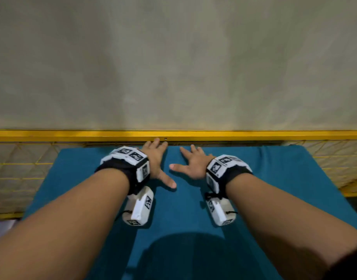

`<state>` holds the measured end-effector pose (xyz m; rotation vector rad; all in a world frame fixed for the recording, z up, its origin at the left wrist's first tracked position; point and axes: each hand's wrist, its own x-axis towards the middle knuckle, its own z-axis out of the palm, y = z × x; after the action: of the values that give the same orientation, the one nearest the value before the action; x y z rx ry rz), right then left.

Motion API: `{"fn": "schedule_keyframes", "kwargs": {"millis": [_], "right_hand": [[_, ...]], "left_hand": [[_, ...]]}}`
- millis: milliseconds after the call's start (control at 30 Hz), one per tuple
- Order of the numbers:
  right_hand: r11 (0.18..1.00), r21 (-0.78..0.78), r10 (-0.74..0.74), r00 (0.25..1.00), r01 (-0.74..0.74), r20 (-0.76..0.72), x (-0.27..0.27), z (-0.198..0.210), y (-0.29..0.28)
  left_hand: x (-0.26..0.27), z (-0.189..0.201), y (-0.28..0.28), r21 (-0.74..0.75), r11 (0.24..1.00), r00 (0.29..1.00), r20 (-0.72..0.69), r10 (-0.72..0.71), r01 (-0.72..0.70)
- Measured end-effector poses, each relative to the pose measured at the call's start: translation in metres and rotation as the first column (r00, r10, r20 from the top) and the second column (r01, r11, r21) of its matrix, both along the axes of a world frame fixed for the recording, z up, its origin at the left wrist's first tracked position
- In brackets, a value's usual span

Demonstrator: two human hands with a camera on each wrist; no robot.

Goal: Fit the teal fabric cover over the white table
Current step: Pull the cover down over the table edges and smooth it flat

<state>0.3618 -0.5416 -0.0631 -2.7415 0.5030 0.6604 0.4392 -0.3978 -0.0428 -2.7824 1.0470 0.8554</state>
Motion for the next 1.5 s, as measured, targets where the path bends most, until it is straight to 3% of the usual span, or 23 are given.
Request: {"fn": "schedule_keyframes", "kwargs": {"millis": [133, 333, 600, 767, 867, 967, 1033, 1100, 1200, 1333, 1500], "right_hand": [[0.989, -0.1, 0.096, 0.986, -0.11, -0.133, 0.003, -0.024, -0.004], [0.999, -0.037, 0.011, 1.0, -0.01, 0.02, -0.027, -0.034, -0.049], [0.957, -0.104, -0.279, 0.958, 0.272, -0.061, -0.101, -0.029, -0.205], [0.887, -0.165, -0.441, 0.897, 0.431, -0.024, -0.155, -0.023, -0.275], [0.876, -0.183, -0.46, 0.887, 0.446, -0.039, -0.159, -0.016, -0.28], [0.91, -0.218, -0.353, 0.935, 0.353, 0.038, -0.142, -0.011, -0.253], [0.956, -0.176, -0.224, 0.972, 0.234, 0.074, -0.13, -0.014, -0.228], [0.976, -0.123, -0.179, 0.984, 0.18, 0.015, -0.125, -0.02, -0.214], [0.976, -0.12, -0.187, 0.981, 0.181, -0.044, -0.128, -0.027, -0.221], [0.967, -0.098, -0.235, 0.972, 0.236, 0.017, -0.134, -0.03, -0.247], [0.927, -0.111, -0.357, 0.933, 0.36, 0.041, -0.148, -0.025, -0.288]], "left_hand": [[-0.031, -0.019, -0.061, 0.002, 0.996, 0.992, -0.093, -0.083, 0.084], [-0.043, -0.038, -0.071, 0.032, 0.999, 0.999, -0.025, 0.042, -0.041], [-0.042, -0.047, -0.063, 0.117, 0.985, 0.989, 0.084, 0.12, -0.129], [-0.044, -0.042, -0.069, 0.16, 0.975, 0.986, 0.08, 0.143, -0.155], [-0.05, -0.021, -0.095, 0.2, 0.967, 0.984, 0.109, 0.139, -0.159], [-0.081, -0.007, -0.158, 0.081, 0.997, 0.989, 0.144, -0.024, 0.012], [-0.113, -0.007, -0.205, -0.006, 0.985, 0.983, 0.064, -0.172, 0.172], [-0.144, -0.01, -0.245, -0.045, 0.971, 0.97, -0.05, -0.237, 0.235], [-0.157, -0.019, -0.272, -0.024, 0.974, 0.97, -0.081, -0.228, 0.227], [-0.144, -0.037, -0.278, 0.078, 0.975, 0.978, -0.028, -0.207, 0.208], [-0.131, -0.038, -0.271, 0.093, 0.983, 0.988, -0.011, -0.155, 0.155]]}}
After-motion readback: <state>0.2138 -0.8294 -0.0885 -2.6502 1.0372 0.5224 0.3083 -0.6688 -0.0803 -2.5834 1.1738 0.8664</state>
